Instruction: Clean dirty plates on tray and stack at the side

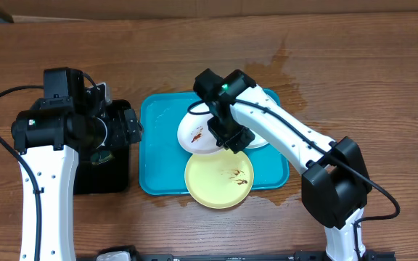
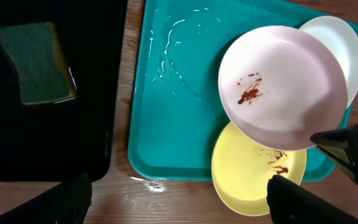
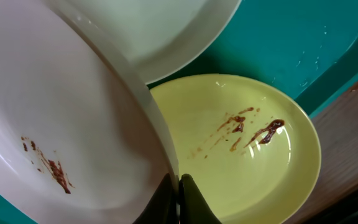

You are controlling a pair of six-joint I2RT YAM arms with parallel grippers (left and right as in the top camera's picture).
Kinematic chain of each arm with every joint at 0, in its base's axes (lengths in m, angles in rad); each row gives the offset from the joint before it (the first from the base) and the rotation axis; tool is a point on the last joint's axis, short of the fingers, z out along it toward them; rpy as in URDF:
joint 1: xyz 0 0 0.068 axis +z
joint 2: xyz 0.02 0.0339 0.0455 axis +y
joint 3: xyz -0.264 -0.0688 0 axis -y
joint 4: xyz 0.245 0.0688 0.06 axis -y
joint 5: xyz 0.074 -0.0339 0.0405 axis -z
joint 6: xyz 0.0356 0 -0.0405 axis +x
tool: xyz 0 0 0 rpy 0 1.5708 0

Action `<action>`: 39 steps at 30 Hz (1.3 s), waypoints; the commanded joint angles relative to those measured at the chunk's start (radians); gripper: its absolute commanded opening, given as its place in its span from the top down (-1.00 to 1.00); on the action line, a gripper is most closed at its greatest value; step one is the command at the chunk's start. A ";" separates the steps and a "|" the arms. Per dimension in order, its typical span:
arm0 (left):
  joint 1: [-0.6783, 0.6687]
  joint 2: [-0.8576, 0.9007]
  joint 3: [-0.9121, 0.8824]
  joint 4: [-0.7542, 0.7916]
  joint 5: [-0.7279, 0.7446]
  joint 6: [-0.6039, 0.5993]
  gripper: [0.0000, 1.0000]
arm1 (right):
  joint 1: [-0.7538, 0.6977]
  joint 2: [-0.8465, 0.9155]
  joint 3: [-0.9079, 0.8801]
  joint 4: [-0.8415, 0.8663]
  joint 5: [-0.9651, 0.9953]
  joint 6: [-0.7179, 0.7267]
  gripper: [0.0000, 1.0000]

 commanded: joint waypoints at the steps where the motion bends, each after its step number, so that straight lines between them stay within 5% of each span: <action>1: 0.000 0.006 -0.004 0.000 -0.006 -0.006 -0.82 | -0.006 -0.006 -0.003 -0.010 -0.003 -0.129 0.93; 5: 0.000 0.006 -0.004 0.001 -0.006 -0.006 -0.82 | -0.006 -0.006 -0.001 -0.026 -0.028 -0.351 0.91; 6: 0.000 0.006 -0.004 0.001 -0.006 -0.006 -0.82 | -0.006 -0.006 -0.002 -0.043 -0.027 -0.350 0.54; 7: 0.000 0.006 -0.004 0.001 -0.006 -0.006 -0.82 | -0.006 -0.006 -0.002 -0.051 -0.026 -0.350 -0.56; 8: 0.000 0.006 -0.004 0.001 -0.005 -0.006 -0.82 | -0.006 -0.006 -0.002 -0.061 -0.016 -0.354 -0.75; 16: 0.000 0.006 -0.004 -0.004 -0.005 -0.006 -0.81 | -0.031 -0.006 0.032 -0.048 0.076 -0.392 -0.71; 20: 0.000 0.006 -0.004 -0.004 -0.006 -0.006 -0.82 | -0.098 -0.005 0.043 0.122 0.074 -0.839 -0.61; 23: 0.000 0.006 -0.004 -0.004 -0.006 -0.006 -0.81 | -0.126 -0.005 0.011 0.202 -0.091 -0.820 -0.19; 39: 0.000 0.006 -0.004 -0.018 -0.010 -0.006 -0.82 | -0.002 0.011 -0.102 0.460 0.017 -0.650 -0.17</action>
